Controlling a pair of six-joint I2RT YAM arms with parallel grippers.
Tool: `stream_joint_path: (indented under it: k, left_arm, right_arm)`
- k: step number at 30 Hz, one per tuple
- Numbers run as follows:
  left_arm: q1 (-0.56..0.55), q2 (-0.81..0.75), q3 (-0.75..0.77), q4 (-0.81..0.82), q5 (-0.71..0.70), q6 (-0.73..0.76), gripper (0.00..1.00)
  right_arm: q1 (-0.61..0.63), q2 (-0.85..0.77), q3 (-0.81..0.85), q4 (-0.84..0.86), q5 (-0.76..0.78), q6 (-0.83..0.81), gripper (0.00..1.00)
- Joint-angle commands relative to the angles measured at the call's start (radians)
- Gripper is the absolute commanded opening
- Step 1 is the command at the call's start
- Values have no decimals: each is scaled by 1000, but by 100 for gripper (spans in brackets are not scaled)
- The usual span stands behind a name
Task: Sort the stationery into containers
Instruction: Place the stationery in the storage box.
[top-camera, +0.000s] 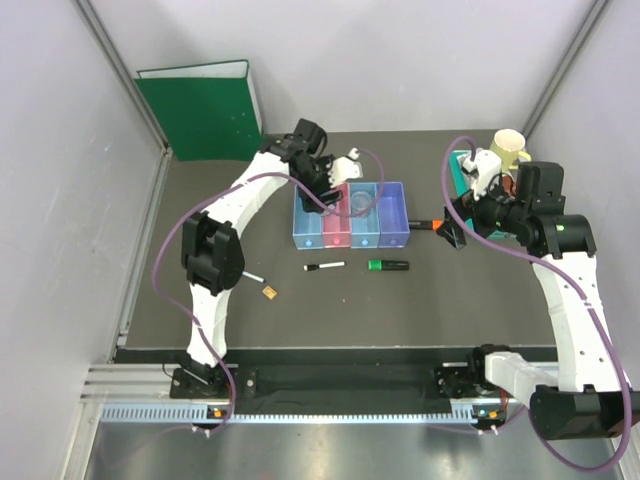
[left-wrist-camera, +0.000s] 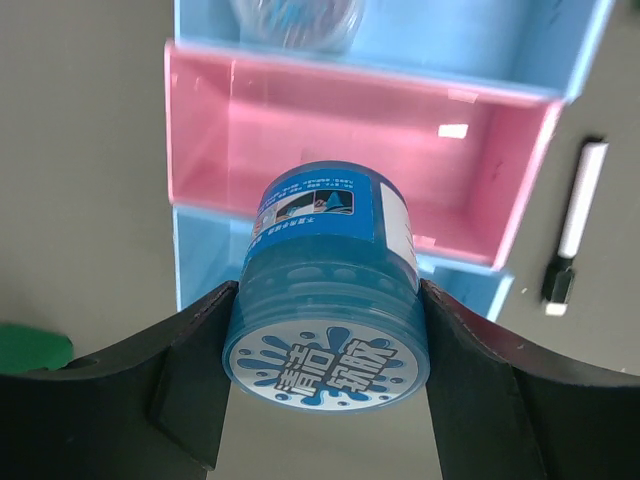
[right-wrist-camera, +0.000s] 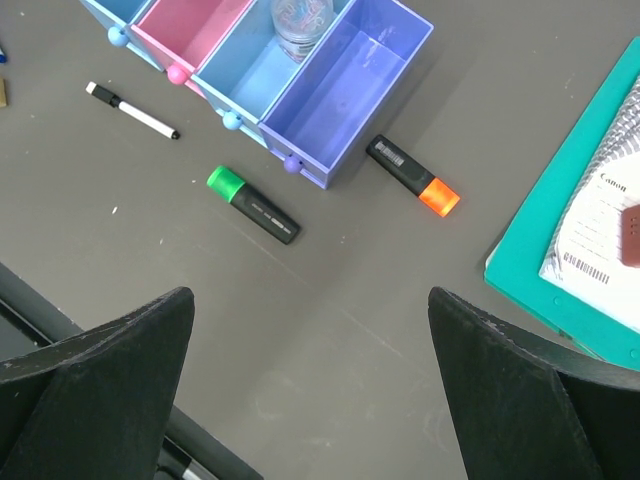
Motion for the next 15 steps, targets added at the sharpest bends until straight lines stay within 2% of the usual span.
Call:
stream_joint_path:
  k: [1,6,15]
  left_arm:
    - [-39,7,125,54,13,21,0]
    - [-54,125,275,15,-32,54,0]
    - [-61,191,261,31,-116,127,0]
  right_arm:
    - [-4,-26,15,0,16,-19,100]
    - [-4,-43,3,-16,26,-28,100]
    - [-5,-50,-2,-16,19,-22,100]
